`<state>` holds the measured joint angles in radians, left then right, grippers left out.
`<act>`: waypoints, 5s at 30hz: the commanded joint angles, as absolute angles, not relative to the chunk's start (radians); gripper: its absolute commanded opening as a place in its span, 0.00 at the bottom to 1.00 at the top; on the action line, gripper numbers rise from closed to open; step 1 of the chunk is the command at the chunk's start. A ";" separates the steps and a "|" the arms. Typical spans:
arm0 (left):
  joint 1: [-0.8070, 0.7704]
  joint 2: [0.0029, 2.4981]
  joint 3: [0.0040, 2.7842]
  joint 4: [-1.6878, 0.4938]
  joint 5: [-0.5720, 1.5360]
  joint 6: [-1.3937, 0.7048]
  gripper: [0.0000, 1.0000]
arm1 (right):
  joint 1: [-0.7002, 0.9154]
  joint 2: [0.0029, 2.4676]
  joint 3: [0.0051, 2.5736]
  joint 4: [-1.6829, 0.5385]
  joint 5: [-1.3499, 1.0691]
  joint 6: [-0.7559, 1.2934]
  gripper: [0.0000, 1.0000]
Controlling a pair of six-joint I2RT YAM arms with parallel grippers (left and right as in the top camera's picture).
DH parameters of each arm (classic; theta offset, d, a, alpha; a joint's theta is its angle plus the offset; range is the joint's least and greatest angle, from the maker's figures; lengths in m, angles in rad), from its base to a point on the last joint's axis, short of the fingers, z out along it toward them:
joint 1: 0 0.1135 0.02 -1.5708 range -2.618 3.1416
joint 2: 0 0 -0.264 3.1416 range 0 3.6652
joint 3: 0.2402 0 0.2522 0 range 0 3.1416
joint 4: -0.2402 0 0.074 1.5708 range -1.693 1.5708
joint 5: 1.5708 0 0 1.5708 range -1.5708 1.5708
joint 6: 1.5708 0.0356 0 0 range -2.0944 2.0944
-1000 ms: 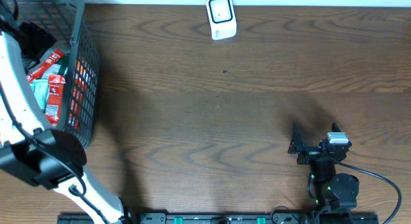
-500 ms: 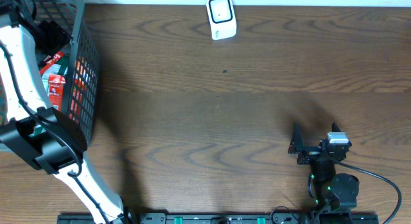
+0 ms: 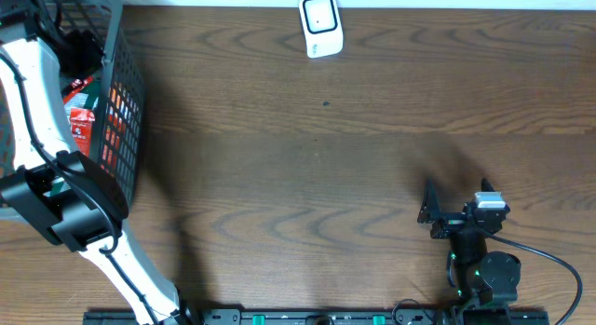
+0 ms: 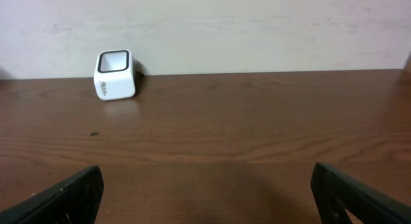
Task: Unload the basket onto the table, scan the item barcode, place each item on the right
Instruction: 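Reach the left gripper into the grey basket toward the orange packet, then grasp the orange packet with the left gripper and lift it out, then carry the orange packet with the left gripper toward the white scanner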
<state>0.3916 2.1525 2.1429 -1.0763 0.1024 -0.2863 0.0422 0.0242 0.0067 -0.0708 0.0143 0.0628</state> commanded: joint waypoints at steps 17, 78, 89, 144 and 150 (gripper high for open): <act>0.391 2.170 1.849 -0.874 0.105 -0.266 0.84 | 0.031 0.020 0.006 -0.075 0.009 0.051 0.99; 0.439 1.500 1.762 -0.704 0.195 -0.373 0.08 | 0.031 0.020 0.006 -0.075 0.009 0.051 0.99; 0.006 1.447 1.671 -1.002 0.380 -0.348 0.08 | 0.031 0.020 0.006 -0.075 0.009 0.051 0.99; -0.674 1.990 1.564 -0.698 0.025 -0.261 0.34 | 0.031 0.020 0.006 -0.075 0.009 0.051 0.99; -0.715 1.974 1.532 -0.728 0.025 -0.071 0.35 | 0.031 0.020 0.006 -0.075 0.009 0.051 0.99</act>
